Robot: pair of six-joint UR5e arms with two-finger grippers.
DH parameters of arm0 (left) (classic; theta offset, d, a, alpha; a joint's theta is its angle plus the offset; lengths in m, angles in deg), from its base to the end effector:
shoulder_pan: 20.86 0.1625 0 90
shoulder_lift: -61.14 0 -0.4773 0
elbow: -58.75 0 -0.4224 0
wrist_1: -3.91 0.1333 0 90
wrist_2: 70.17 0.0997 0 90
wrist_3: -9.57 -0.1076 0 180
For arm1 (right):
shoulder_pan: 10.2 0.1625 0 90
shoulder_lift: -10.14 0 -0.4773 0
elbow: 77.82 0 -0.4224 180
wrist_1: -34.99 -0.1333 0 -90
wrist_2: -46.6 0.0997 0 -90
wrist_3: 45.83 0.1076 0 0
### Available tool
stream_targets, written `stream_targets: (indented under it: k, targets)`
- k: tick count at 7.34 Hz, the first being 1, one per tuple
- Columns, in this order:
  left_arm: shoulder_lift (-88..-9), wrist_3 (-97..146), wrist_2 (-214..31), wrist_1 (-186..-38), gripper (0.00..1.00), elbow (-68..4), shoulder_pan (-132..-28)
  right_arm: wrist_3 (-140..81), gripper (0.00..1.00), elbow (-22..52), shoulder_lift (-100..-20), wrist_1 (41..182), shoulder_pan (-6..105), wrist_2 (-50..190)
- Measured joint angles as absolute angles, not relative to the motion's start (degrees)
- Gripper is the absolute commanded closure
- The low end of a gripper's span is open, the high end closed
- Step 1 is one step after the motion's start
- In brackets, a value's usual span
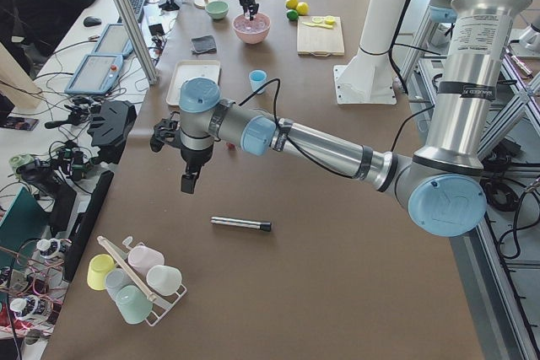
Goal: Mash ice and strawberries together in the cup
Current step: 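Carry the ice with the right gripper to the cup and drop it in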
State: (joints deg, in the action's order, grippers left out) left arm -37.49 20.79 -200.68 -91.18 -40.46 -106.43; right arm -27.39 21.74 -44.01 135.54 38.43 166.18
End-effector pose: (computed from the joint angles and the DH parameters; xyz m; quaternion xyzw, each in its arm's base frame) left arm -0.0171 -0.6005 0.5415 0.1385 0.3615 0.0142 0.9219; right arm -0.4100 -0.5868 0.2684 0.1296 -0.3555 -0.2583 0.8889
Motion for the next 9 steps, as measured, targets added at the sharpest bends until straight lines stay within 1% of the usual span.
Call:
stream_targets:
  k: [2, 3, 4, 5, 6, 9]
  targets:
    - [-37.78, 20.86, -200.68, -91.17, 0.02, -40.14, -106.39, -12.95, 1.0, 12.24, -30.37, 136.53, 33.44, 164.4]
    - [-37.88, 20.89, -200.68, -91.15, 0.02, -39.99, -106.23, -6.99, 1.0, 7.62, -24.95, 136.26, 30.8, 162.23]
    - [-38.07, 20.93, -200.68, -91.15, 0.02, -39.8, -105.95, -1.1, 1.0, 3.34, -21.33, 134.08, 28.32, 159.55]
    - [-38.42, 20.97, -200.73, -91.1, 0.02, -39.71, -105.66, 3.29, 1.0, -0.27, -19.8, 129.87, 26.2, 156.66]
    - [-38.7, 20.99, -200.8, -91.05, 0.02, -39.62, -105.49, 5.42, 1.0, -2.33, -19.45, 127.02, 24.77, 154.95]
    - [-38.86, 21.0, -200.95, -91.01, 0.02, -39.4, -105.33, 6.98, 1.0, -3.19, -19.83, 125.18, 22.54, 152.97]
